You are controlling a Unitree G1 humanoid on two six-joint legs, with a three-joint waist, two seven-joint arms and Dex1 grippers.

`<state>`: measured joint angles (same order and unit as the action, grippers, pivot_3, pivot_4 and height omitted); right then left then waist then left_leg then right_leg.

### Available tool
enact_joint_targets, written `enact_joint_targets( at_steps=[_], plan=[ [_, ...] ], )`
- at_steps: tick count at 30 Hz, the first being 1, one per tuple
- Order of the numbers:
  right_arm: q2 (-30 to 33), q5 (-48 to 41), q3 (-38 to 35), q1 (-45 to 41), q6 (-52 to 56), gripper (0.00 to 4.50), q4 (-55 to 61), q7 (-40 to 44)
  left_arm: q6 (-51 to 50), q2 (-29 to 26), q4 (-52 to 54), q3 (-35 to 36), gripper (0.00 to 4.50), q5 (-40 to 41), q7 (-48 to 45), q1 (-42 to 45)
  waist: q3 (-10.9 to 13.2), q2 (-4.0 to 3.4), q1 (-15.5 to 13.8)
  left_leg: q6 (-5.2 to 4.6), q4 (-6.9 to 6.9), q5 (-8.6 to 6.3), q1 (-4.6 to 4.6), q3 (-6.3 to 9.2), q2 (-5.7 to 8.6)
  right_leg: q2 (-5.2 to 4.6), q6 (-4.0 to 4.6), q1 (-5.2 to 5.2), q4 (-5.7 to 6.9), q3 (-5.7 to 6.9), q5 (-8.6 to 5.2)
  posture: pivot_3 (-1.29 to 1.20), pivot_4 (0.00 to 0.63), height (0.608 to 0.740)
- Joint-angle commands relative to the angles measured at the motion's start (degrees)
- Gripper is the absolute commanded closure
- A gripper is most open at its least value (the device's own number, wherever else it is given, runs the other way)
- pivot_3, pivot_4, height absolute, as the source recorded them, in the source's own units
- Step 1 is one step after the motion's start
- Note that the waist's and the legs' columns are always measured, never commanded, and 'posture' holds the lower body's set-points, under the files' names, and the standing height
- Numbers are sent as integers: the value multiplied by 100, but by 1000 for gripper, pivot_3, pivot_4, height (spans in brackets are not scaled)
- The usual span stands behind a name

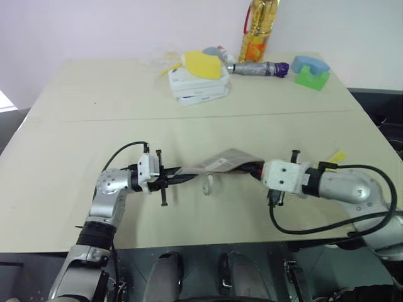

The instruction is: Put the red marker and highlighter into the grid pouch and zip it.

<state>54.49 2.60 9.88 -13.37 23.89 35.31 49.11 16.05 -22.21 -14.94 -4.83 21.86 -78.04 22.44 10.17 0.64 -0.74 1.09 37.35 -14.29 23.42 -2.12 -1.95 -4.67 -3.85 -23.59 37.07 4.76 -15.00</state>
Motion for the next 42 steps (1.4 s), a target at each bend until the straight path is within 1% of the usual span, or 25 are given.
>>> enact_joint_targets(
  at_steps=[1,2,4,6,7,10,12,14,15,16,17,19,20,21,22,26,29,31,34,40,42],
  plan=[
    [-115,66,268,-215,-141,4145,322,168,140,8,44,-67,4500,119,-275,184,0,0,0,0,0,0,0,0,0,0,0,0,0,0,0,0,150,740],
    [-154,50,301,-244,-108,4145,342,193,147,8,30,-76,4500,124,-313,201,0,0,-2,0,0,0,0,0,0,0,0,1,0,0,0,0,150,740],
    [-211,29,316,-270,-35,3099,376,223,161,8,14,-76,4500,127,-352,209,0,0,-4,0,1,0,0,0,0,-1,0,1,0,0,0,0,150,740],
    [-233,14,271,-263,28,2337,401,239,187,9,-38,-59,4500,107,-361,214,0,0,-3,0,3,0,0,0,1,-1,0,1,0,0,0,0,150,740],
    [-231,12,232,-255,55,1756,414,228,216,4,-80,-50,4500,86,-362,217,0,0,-3,0,4,0,0,0,0,-1,0,2,1,0,0,0,150,740],
    [-317,-245,-209,-115,383,233,514,108,317,-1,-212,-4,4500,9,-264,206,0,0,-3,0,3,0,0,1,0,-1,0,1,1,0,0,0,150,740],
    [-467,-626,-679,27,747,233,659,49,349,-7,-242,13,4500,-6,-187,172,0,1,-6,0,4,0,0,1,0,-1,0,2,1,0,0,0,150,740],
    [-858,-1304,-1426,123,1383,233,830,-78,429,20,-289,28,4500,-57,-48,118,-1,2,-9,0,5,0,0,2,0,-2,0,4,1,0,1,0,150,740],
    [-993,-1546,-1677,153,1627,233,900,-131,456,25,-291,26,4500,-66,3,94,-1,3,-9,0,6,0,0,5,-2,-2,0,5,1,1,1,0,150,740],
    [-1231,-1905,-2114,180,2055,233,952,-246,483,48,-293,25,4500,-87,95,59,-1,2,-9,0,6,0,-1,11,-2,-2,1,7,2,2,1,0,150,740],
    [-1375,-2062,-2489,248,2293,233,919,-375,557,92,-309,34,4500,-129,226,34,-1,2,-9,0,5,0,-2,20,-2,-3,1,7,2,0,2,0,150,740],
    [-1764,-2187,-3191,284,2749,233,671,-878,723,206,-367,68,4500,-243,545,5,-1,2,-12,0,7,0,-3,28,-2,-4,1,12,1,2,2,0,150,740],
    [-1828,-2103,-3398,326,2938,233,460,-1117,803,263,-395,83,4500,-305,703,-3,-1,2,-18,0,8,0,-3,27,-1,-4,1,13,1,2,2,0,150,740],
    [-2035,-2126,-3678,328,3163,103,261,-1390,901,329,-436,91,4500,-379,867,-4,-1,3,-23,0,9,0,-3,28,-1,-5,1,14,1,2,2,0,150,740],
    [-2174,-2122,-3889,337,3412,103,87,-1636,921,387,-434,73,4500,-419,988,-14,-3,6,-23,0,9,0,-4,27,1,-7,1,15,1,2,2,0,150,740],
    [-2551,-1211,-4069,318,3829,103,-775,-3217,981,716,-278,-106,4500,-579,1438,-85,-6,0,-12,0,8,0,-4,24,3,-9,2,14,4,1,2,0,150,740],
    [-2766,-1117,-4110,156,3964,103,-907,-3663,997,814,-225,-142,4500,-627,1594,-95,-8,-12,21,0,4,0,-4,20,4,-8,1,7,8,-3,2,0,150,740],
    [-3179,-1091,-4296,-121,4074,103,-1250,-4135,1297,928,-292,-180,4500,-779,1732,-39,-8,-12,50,-1,-1,0,-8,16,2,1,1,2,13,-10,2,0,150,740],
    [-3520,-1130,-4462,-372,4135,103,-1594,-4459,1539,1040,-274,-201,4500,-856,1886,3,-10,-16,18,-1,-1,0,-10,16,0,5,2,3,17,-9,2,0,150,740],
    [-3766,-1220,-4464,-628,3940,103,-2062,-4749,1657,1029,-277,-318,4500,-900,1972,-13,-11,-17,3,-1,-3,0,-4,1,3,-1,1,2,12,-9,2,0,150,740],
    [-3815,-1213,-4541,-700,3890,630,-2205,-4903,1664,1025,-287,-323,4500,-910,2027,-1,-11,-17,1,-1,-3,0,-4,-1,4,-2,1,2,12,-9,2,0,150,740]
  ],
)
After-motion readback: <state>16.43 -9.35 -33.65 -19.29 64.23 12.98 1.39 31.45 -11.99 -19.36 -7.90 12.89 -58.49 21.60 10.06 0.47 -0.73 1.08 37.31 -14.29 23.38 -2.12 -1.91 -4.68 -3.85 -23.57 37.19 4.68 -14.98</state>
